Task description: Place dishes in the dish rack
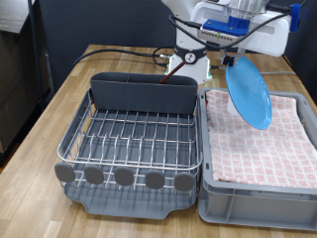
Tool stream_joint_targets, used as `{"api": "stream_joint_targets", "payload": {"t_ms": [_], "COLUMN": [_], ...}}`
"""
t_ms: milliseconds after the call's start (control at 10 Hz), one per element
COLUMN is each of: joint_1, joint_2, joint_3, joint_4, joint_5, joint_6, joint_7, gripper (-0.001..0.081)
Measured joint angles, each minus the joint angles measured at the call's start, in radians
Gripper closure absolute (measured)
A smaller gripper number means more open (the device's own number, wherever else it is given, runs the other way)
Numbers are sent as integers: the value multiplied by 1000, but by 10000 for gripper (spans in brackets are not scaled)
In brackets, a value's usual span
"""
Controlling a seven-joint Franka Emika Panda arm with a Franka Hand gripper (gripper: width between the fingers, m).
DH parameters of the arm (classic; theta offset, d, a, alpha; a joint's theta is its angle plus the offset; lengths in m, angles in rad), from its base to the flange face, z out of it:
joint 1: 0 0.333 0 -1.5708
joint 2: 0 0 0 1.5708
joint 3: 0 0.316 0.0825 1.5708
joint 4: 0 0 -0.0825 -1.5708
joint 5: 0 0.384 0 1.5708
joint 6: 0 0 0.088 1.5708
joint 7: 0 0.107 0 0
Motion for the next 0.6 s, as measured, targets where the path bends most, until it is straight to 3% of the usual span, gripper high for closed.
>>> {"api": "stream_joint_targets", "payload": {"t_ms": [200,600], "joint_1": [-19,-80], "joint_2": [-1,-8], "joint_3": [-13,-67], "joint_4": [36,87], "joint_5": [-66,-305], "joint_6": [-92,-130], "joint_7": [-35,-204], "gripper": [783,783]}}
